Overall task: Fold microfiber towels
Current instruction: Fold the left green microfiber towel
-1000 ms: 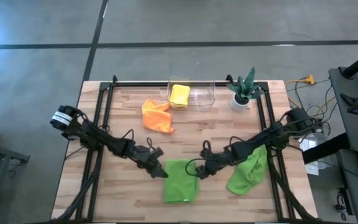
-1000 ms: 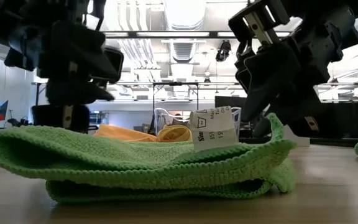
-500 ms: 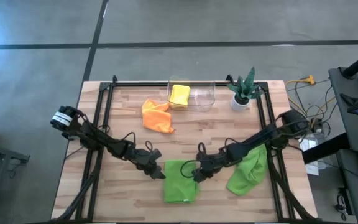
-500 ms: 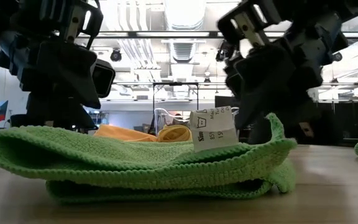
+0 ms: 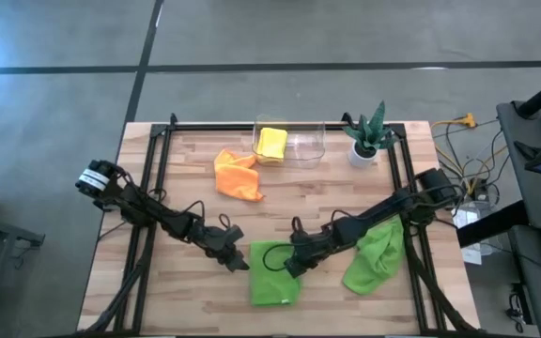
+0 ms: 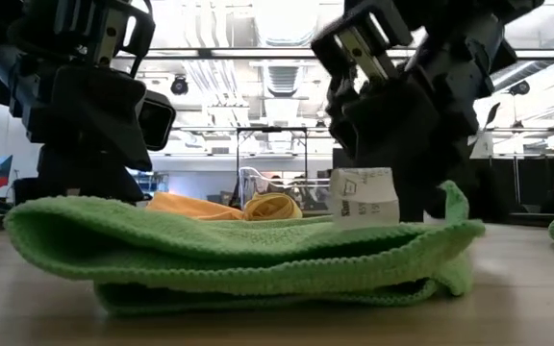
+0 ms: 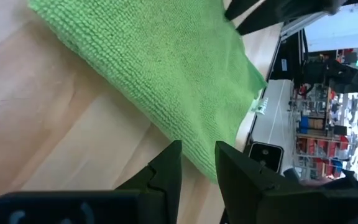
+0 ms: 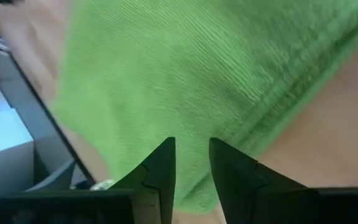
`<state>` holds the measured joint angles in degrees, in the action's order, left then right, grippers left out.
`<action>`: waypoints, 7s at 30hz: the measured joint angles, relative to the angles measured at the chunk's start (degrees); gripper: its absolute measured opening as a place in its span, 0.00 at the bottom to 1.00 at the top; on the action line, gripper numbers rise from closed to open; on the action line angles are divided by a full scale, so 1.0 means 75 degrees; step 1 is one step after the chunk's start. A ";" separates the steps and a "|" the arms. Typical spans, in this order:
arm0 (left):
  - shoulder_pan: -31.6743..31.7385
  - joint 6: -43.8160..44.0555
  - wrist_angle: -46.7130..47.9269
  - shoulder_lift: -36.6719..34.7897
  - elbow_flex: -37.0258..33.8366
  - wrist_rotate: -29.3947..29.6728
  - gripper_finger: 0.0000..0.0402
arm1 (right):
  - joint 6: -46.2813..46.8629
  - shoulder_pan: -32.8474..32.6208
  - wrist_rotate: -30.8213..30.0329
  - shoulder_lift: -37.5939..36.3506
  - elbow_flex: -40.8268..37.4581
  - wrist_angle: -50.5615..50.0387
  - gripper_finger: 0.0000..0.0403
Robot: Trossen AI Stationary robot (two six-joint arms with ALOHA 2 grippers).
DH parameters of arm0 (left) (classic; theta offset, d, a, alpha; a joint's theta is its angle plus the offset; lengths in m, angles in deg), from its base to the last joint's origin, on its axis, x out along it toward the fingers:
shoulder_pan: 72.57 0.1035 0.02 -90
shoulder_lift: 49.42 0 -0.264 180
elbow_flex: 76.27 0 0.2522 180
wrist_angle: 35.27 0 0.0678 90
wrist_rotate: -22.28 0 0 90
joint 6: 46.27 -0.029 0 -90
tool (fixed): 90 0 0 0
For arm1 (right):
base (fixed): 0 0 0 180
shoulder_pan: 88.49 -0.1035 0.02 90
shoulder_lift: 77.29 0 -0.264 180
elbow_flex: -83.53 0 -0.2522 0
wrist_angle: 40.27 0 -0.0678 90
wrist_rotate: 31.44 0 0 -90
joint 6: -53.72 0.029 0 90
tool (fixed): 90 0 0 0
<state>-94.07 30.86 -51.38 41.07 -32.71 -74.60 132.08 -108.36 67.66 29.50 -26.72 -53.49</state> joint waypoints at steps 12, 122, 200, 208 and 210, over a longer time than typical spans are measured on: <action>0.0000 -0.0768 -0.0750 0.0176 0.0198 0.0546 0.20 | -0.0490 0.0147 -0.0255 -0.0036 0.0447 -0.0567 0.20; -0.2585 0.1533 0.5250 -0.2855 0.0119 0.5600 0.20 | -0.9502 0.0555 -0.1027 0.0739 0.3687 -0.3304 0.02; -0.2431 0.1038 0.4203 -0.3389 -0.0830 0.5800 0.20 | -1.0564 -0.2149 0.0211 0.0639 0.1785 -0.2302 0.27; -0.2376 0.0398 0.3582 -0.3394 -0.0841 0.5546 0.20 | -1.0223 -0.2149 0.0179 -0.0199 0.1862 -0.3123 0.33; -0.2258 -0.0386 0.2836 -0.3307 -0.0841 0.5030 0.20 | -0.9807 -0.2149 0.0160 -0.0462 0.1862 -0.3055 0.33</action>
<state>-111.00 27.97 -30.11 16.28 -39.02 -36.87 58.53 -124.48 68.86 26.04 -12.76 -76.40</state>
